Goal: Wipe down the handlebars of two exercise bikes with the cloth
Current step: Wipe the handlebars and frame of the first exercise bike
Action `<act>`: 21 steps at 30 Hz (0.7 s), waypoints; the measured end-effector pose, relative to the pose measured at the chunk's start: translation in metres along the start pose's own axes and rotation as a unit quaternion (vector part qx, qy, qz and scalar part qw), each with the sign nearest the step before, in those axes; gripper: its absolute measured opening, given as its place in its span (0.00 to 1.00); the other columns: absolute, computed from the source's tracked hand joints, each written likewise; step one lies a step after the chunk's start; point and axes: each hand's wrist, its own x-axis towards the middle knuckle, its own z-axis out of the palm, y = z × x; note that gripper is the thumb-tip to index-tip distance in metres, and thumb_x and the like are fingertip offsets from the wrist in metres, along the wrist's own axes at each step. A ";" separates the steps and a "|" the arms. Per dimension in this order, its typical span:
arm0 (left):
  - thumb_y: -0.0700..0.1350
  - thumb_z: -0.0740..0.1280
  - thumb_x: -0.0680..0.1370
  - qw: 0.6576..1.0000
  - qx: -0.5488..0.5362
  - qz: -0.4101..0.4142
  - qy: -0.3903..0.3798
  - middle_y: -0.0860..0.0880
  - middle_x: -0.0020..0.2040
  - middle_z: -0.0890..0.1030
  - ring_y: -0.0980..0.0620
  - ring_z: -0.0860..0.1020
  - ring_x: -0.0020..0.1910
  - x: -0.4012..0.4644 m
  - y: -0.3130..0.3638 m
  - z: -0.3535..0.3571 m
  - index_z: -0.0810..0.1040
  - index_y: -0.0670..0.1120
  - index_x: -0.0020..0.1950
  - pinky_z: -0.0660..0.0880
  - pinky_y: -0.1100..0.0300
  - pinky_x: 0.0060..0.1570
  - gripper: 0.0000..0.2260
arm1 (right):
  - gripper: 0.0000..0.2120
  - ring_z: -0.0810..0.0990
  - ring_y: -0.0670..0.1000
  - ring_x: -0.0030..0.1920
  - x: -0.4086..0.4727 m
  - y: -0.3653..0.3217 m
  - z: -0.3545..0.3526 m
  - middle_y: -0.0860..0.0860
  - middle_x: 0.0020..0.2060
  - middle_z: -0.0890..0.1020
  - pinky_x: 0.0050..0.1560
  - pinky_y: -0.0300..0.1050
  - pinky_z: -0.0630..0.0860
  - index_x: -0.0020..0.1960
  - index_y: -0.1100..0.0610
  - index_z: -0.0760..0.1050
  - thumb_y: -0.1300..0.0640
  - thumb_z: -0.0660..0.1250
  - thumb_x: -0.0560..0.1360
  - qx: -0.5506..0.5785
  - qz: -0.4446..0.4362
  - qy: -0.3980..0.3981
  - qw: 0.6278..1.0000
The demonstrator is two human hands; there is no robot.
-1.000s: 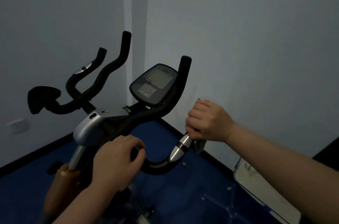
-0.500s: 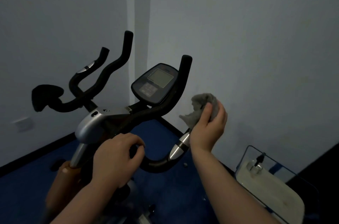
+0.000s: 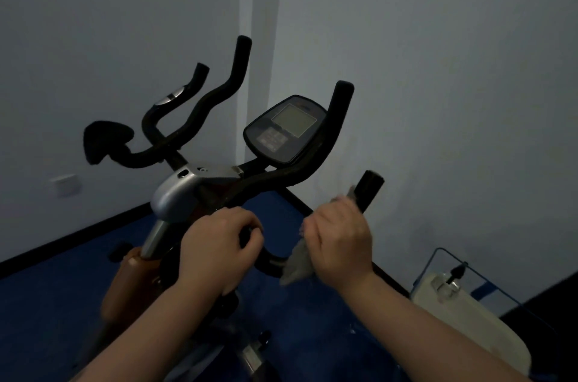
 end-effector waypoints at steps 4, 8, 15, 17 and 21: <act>0.53 0.57 0.72 1.000 -0.011 -0.004 0.027 0.58 0.37 0.79 0.59 0.76 0.36 -0.002 -0.005 0.002 0.79 0.53 0.39 0.67 0.65 0.34 0.11 | 0.18 0.73 0.52 0.33 0.000 -0.027 0.000 0.51 0.31 0.75 0.41 0.50 0.74 0.35 0.55 0.74 0.48 0.57 0.79 -0.044 -0.104 -0.143 0.983; 0.49 0.59 0.74 0.997 0.027 -0.012 0.071 0.56 0.40 0.79 0.55 0.76 0.39 -0.016 -0.014 -0.002 0.78 0.51 0.41 0.66 0.61 0.42 0.09 | 0.20 0.76 0.50 0.48 -0.004 -0.003 -0.034 0.50 0.45 0.78 0.67 0.53 0.66 0.52 0.55 0.76 0.40 0.60 0.75 -0.054 -0.152 -0.268 0.950; 0.46 0.58 0.76 0.977 0.006 -0.145 0.158 0.55 0.47 0.79 0.57 0.72 0.46 -0.032 -0.031 0.002 0.78 0.50 0.47 0.62 0.63 0.45 0.09 | 0.16 0.78 0.60 0.48 0.042 -0.062 0.013 0.58 0.52 0.76 0.38 0.50 0.68 0.65 0.56 0.64 0.52 0.60 0.79 -0.114 -0.122 -0.459 0.872; 0.45 0.59 0.77 0.974 -0.014 -0.153 0.168 0.54 0.47 0.79 0.58 0.72 0.45 -0.031 -0.031 0.002 0.77 0.50 0.47 0.68 0.61 0.48 0.07 | 0.18 0.75 0.60 0.54 0.052 -0.059 0.017 0.58 0.59 0.71 0.41 0.51 0.68 0.69 0.55 0.59 0.53 0.55 0.81 -0.107 -0.145 -0.539 0.823; 0.42 0.61 0.77 0.967 -0.036 -0.185 0.174 0.56 0.44 0.77 0.60 0.70 0.42 -0.031 -0.031 0.000 0.76 0.51 0.46 0.63 0.68 0.40 0.05 | 0.17 0.74 0.55 0.54 0.028 -0.060 -0.007 0.54 0.58 0.72 0.45 0.46 0.65 0.62 0.55 0.64 0.45 0.49 0.82 -0.076 -0.077 -0.507 0.855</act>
